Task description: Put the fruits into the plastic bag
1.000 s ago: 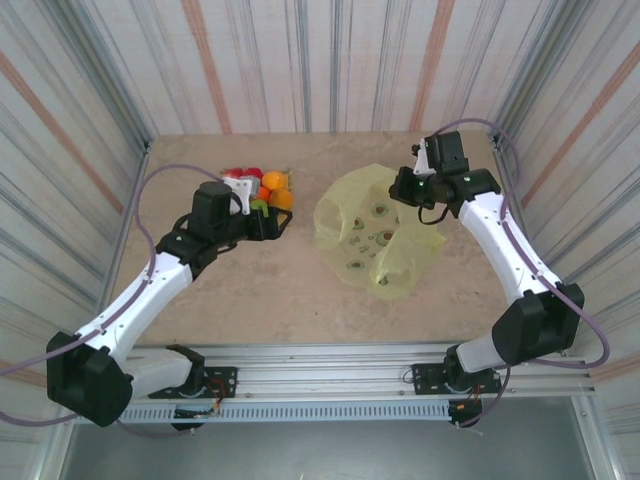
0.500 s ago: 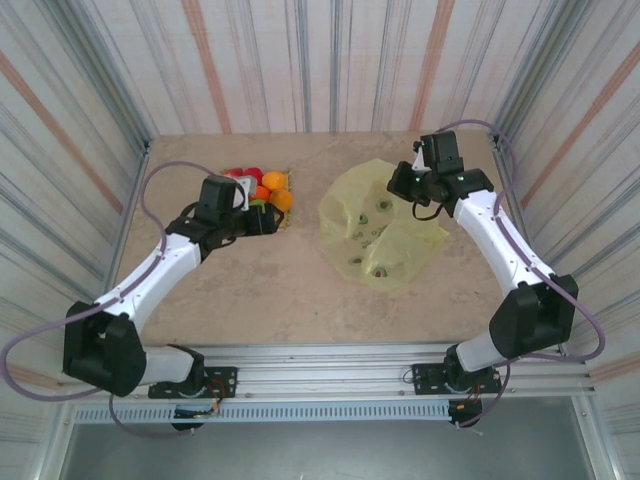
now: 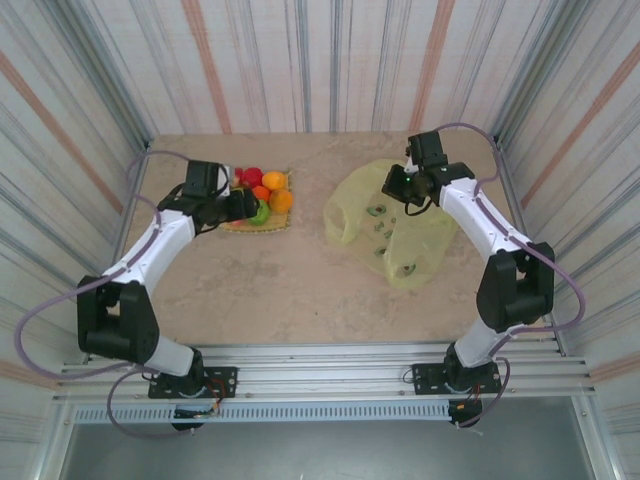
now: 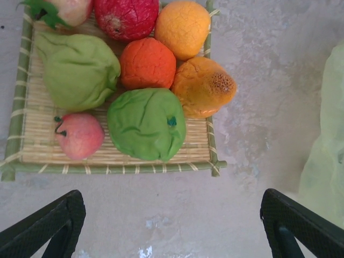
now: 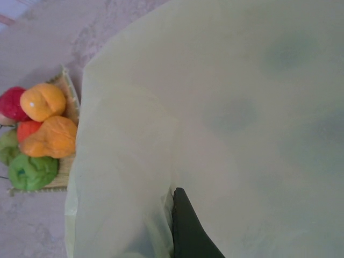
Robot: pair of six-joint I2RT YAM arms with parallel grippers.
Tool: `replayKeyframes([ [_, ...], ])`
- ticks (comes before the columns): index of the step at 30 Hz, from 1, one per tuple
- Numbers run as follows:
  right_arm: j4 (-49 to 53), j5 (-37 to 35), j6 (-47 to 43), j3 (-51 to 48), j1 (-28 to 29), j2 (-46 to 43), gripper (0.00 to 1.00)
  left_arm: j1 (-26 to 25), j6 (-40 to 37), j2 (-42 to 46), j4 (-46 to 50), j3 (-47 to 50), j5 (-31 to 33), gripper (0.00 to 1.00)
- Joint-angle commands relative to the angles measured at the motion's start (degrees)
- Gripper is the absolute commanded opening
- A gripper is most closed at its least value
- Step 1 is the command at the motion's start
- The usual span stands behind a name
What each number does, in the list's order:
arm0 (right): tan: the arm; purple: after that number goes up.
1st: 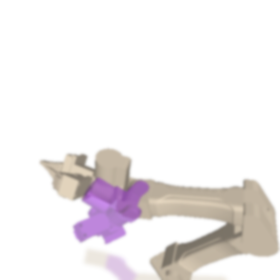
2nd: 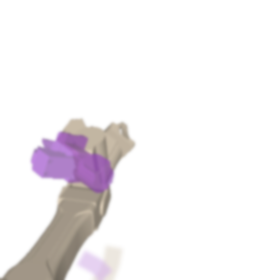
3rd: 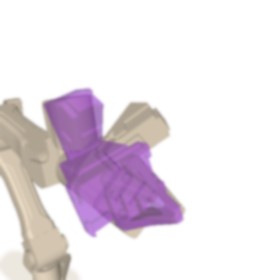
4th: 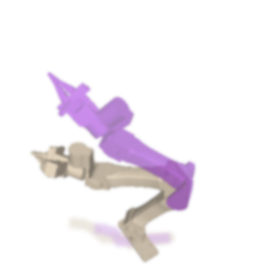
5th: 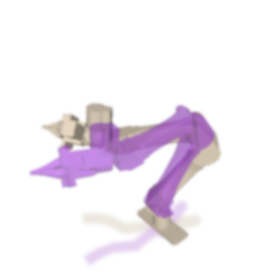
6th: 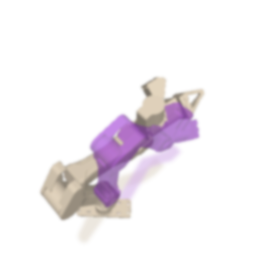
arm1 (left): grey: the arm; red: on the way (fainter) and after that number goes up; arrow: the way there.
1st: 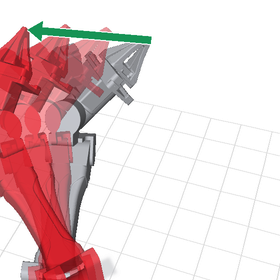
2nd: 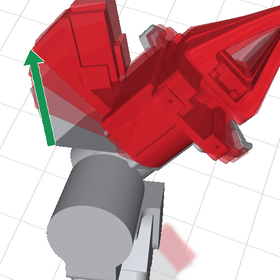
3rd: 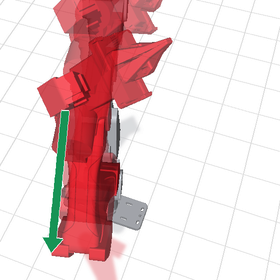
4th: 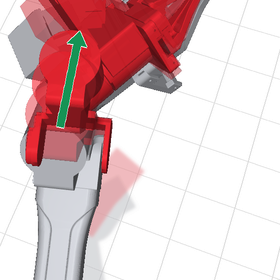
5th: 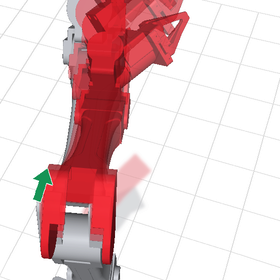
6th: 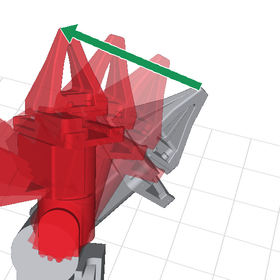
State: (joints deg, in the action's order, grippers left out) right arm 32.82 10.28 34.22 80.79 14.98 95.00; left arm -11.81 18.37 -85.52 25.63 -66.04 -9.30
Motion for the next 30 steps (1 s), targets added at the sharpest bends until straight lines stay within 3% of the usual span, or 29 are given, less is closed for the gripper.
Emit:
replayKeyframes([
  [1,2.2,-0.4,-2.9,1.8,0.0,0.9,0.0,-2.6,-6.1,-4.5,6.1,-5.1,5.5,0.89],
  [15,4.3,0.3,-5.3,1.5,0.0,0.5,0.0,-7.1,-14.4,-21.7,12.5,-19.6,17.1,0.91],
  [30,3.7,1.4,-5.0,0.3,0.0,0.1,0.0,-7.3,-14.8,-28.1,12.3,-23.7,14.6,0.86],
])
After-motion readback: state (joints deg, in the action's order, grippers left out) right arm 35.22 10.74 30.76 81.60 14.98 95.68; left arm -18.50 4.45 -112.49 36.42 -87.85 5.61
